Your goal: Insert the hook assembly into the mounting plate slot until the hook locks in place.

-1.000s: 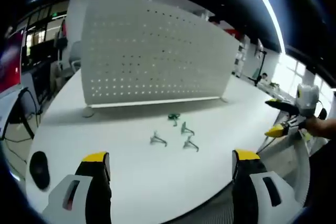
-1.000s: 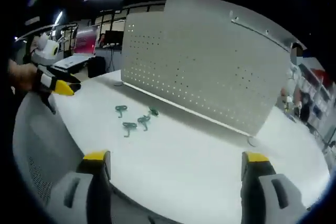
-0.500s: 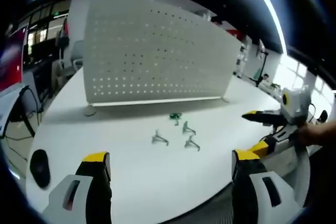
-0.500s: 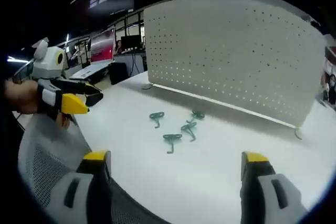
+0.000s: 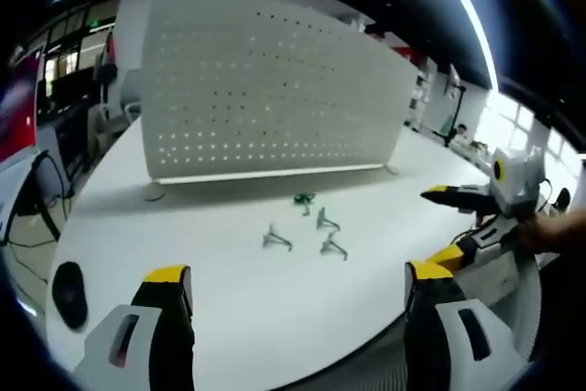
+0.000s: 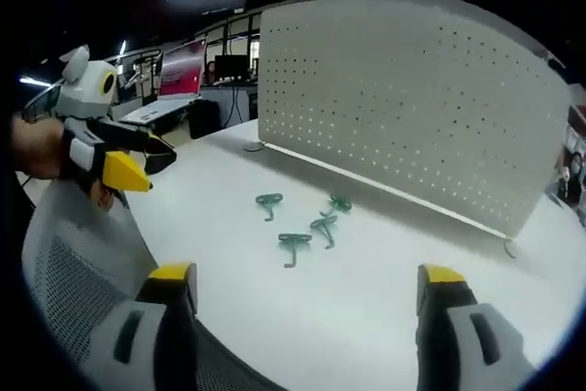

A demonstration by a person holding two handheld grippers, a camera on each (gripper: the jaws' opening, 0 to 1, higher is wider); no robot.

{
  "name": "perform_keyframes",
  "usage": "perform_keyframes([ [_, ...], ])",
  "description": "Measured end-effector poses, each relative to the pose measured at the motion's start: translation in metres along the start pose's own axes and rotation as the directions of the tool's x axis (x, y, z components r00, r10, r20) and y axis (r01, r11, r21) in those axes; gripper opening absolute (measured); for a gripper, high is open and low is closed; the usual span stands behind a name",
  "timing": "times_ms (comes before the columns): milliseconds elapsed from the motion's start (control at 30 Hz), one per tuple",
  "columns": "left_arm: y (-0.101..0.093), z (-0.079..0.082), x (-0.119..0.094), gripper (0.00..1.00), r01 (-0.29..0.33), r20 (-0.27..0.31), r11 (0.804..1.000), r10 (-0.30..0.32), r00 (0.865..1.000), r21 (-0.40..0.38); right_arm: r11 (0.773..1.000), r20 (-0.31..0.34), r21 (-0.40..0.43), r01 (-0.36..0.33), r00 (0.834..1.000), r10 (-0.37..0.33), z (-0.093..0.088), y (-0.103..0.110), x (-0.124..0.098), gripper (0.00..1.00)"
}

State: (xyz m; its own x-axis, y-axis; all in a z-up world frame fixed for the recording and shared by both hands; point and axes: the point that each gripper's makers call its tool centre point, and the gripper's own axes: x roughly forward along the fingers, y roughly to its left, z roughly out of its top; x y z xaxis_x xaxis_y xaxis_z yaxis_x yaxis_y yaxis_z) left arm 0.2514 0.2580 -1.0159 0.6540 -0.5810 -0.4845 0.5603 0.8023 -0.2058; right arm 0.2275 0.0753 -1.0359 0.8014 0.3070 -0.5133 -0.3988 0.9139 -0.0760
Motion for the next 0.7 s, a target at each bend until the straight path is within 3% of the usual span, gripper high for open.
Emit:
perform_keyframes([
  [700, 0.000, -0.003, 0.001, 0.97, 0.003, -0.013, 1.000, -0.003, 1.000, 0.001, 0.999, 0.014, 0.010, 0.046, 0.999, -0.046, 0.002, -0.010, -0.002, 0.93],
])
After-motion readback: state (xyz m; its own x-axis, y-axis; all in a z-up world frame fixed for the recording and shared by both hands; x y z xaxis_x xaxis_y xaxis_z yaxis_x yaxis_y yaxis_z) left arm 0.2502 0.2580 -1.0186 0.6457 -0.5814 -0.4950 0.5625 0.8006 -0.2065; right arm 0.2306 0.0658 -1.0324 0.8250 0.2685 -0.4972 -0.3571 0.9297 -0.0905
